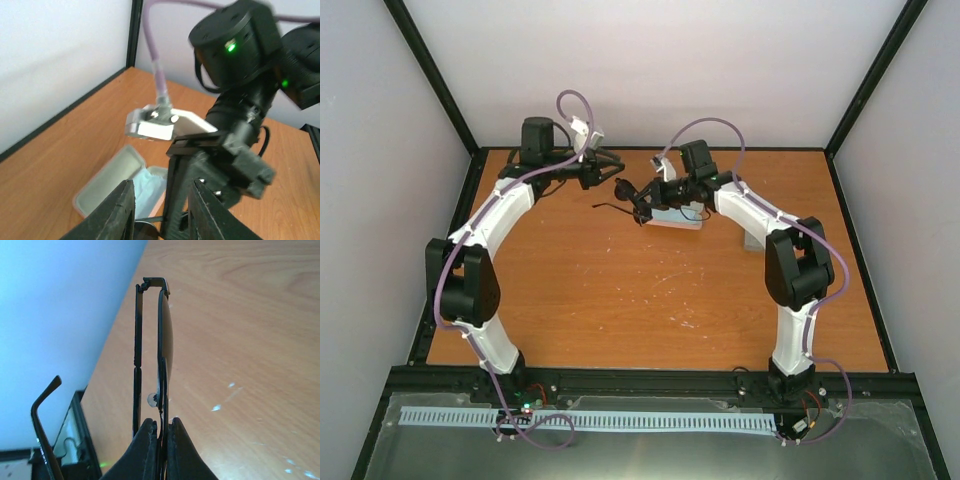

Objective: Organize the sunglasses
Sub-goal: Fold the sunglasses.

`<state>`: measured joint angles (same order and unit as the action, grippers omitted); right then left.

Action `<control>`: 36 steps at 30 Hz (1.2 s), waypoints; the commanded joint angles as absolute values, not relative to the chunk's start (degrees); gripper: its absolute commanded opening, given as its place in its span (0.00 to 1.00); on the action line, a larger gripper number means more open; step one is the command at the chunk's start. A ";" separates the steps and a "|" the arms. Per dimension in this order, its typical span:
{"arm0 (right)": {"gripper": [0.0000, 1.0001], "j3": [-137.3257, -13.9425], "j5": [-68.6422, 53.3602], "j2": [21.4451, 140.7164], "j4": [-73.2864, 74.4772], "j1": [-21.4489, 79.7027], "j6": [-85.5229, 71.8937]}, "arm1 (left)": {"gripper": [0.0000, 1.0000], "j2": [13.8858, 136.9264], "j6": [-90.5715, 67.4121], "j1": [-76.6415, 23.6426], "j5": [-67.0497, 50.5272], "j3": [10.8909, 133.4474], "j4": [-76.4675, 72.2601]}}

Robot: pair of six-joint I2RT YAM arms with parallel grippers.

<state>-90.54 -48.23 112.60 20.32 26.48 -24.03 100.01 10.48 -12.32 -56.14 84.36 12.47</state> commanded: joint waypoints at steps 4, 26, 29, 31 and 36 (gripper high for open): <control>0.03 -91.24 -38.70 114.01 16.66 24.24 -31.41 | 0.27 93.39 7.51 -16.13 -62.04 83.86 12.16; 0.03 -87.26 -49.31 103.59 16.08 24.26 -30.31 | 0.27 92.63 11.96 -23.25 -56.26 73.20 6.22; 0.03 -86.04 -50.81 101.43 18.38 24.20 -28.65 | 0.27 93.89 12.32 -22.21 -55.67 73.19 4.80; 0.03 -85.65 -51.21 100.46 20.72 24.26 -26.92 | 0.27 94.63 11.87 -21.14 -55.83 73.49 3.98; 0.03 -84.63 -51.03 99.38 25.87 24.21 -22.89 | 0.27 96.45 10.64 -18.44 -56.80 75.04 2.73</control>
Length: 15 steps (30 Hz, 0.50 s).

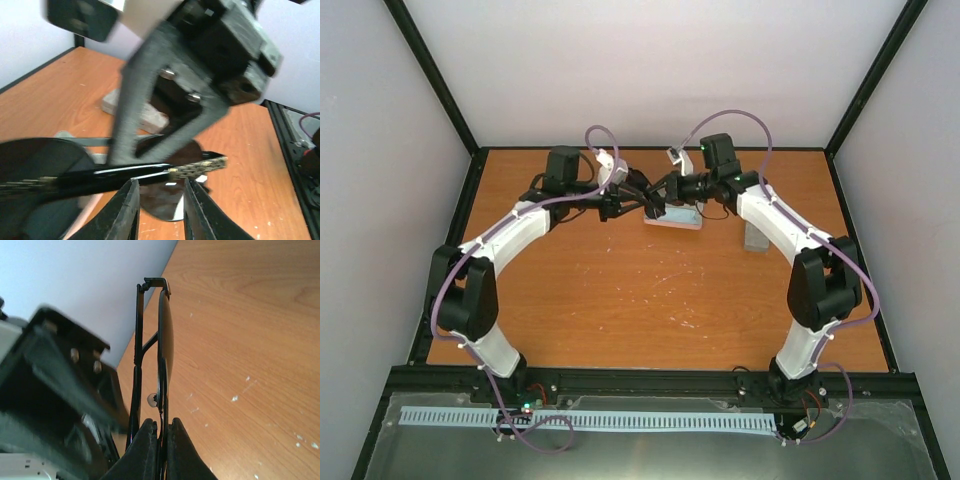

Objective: Organize the sunglasses
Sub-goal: Fold the sunglasses.

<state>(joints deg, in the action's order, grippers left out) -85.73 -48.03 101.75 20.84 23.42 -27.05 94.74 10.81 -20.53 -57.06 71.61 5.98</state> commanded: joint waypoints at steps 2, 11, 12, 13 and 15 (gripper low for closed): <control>0.03 -83.81 -48.68 98.94 26.90 24.18 -22.39 | 0.27 96.87 10.43 -17.65 -57.18 75.98 2.76; 0.03 -74.17 -33.84 93.80 20.17 19.02 -32.86 | 0.26 105.03 13.49 -15.21 -53.35 86.68 7.79; 0.03 -72.77 -32.31 92.59 19.03 18.57 -34.06 | 0.26 108.03 15.27 -15.21 -52.87 89.72 10.73; 0.03 -71.83 -30.82 91.33 18.31 18.21 -34.96 | 0.25 110.88 16.96 -15.21 -52.54 92.79 13.68; 0.03 -70.56 -27.58 89.90 18.39 17.46 -36.31 | 0.24 117.48 20.00 -15.21 -51.51 98.77 18.12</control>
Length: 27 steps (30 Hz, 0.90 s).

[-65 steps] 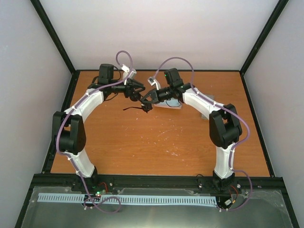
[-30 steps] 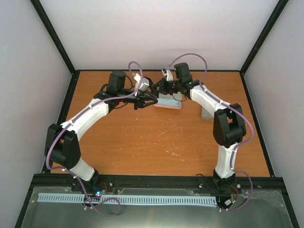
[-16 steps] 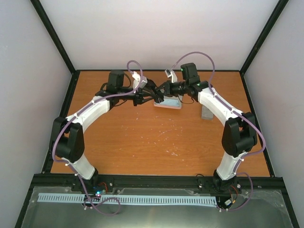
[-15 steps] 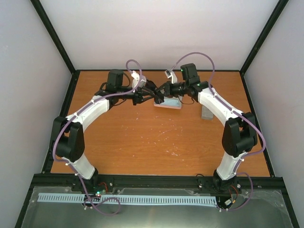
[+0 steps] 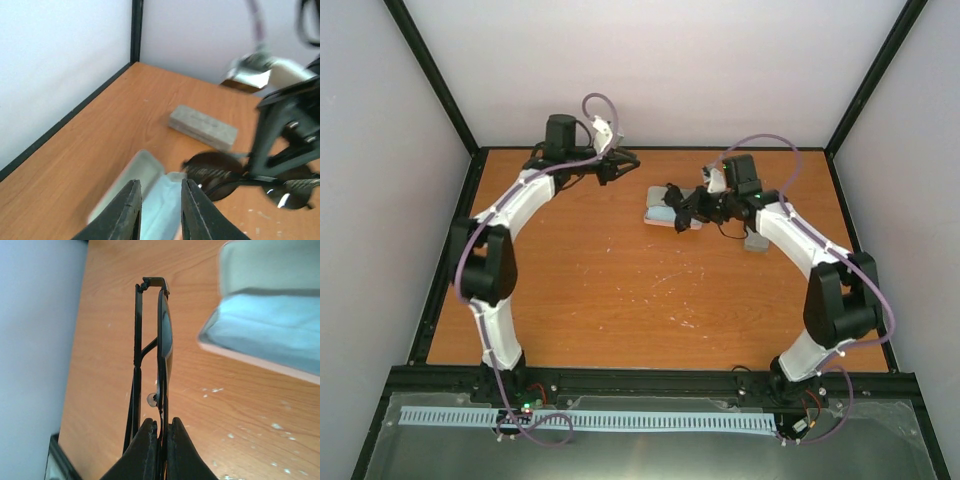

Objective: Organize the sunglasses
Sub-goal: Fold the sunglasses, then adjust the sunglasses case at the center of the board.

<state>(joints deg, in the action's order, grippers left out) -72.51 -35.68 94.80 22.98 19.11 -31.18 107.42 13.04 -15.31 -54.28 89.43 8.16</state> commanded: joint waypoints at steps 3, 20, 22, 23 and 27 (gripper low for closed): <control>0.03 -67.66 -23.32 87.75 17.19 16.46 -39.47 | 0.24 126.27 22.60 -15.21 -49.40 106.67 22.99; 0.03 -63.66 -17.27 87.97 13.65 15.31 -45.81 | 0.30 144.39 20.97 -15.41 -40.54 122.43 26.45; 0.03 -63.50 -17.56 88.59 13.62 15.34 -45.59 | 0.30 146.06 20.44 -15.89 -38.89 124.72 27.30; 0.03 -63.37 -17.66 89.03 13.45 15.31 -45.46 | 0.32 146.76 20.44 -16.29 -37.73 125.51 27.55; 0.03 -62.69 -17.76 89.69 12.56 15.35 -45.09 | 0.38 148.00 21.56 -18.27 -33.24 125.24 26.77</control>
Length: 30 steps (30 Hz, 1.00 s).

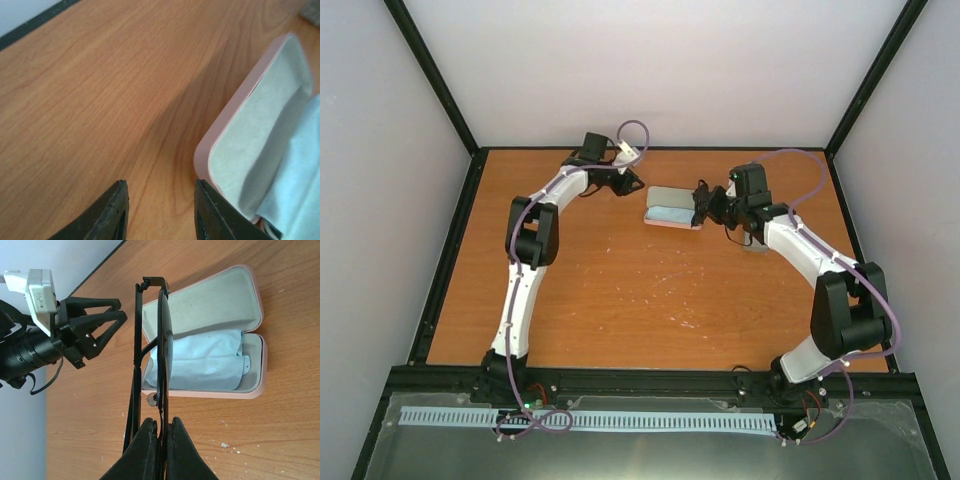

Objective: Organize the sunglasses
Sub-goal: Adjust the sunglasses case at the center of the board.

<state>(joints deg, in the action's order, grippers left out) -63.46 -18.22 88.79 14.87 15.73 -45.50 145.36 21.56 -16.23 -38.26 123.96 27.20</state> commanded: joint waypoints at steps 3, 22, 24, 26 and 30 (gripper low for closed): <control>0.03 -62.34 -17.37 89.50 12.01 15.28 -44.72 | 0.41 148.79 22.40 -19.58 -30.42 124.64 26.04; 0.03 -64.90 -18.93 93.33 15.91 14.68 -41.43 | 0.39 141.12 21.84 -21.70 -34.38 110.39 24.23; 0.03 -64.45 -18.58 93.47 16.23 14.68 -42.05 | 0.39 139.36 21.38 -21.75 -34.65 106.95 23.26; 0.03 -64.22 -18.53 93.55 16.14 14.75 -42.47 | 0.38 137.29 20.56 -21.86 -35.05 103.28 22.08; 0.03 -64.40 -17.63 94.14 16.49 15.06 -42.89 | 0.37 134.82 18.97 -22.42 -35.92 98.62 20.27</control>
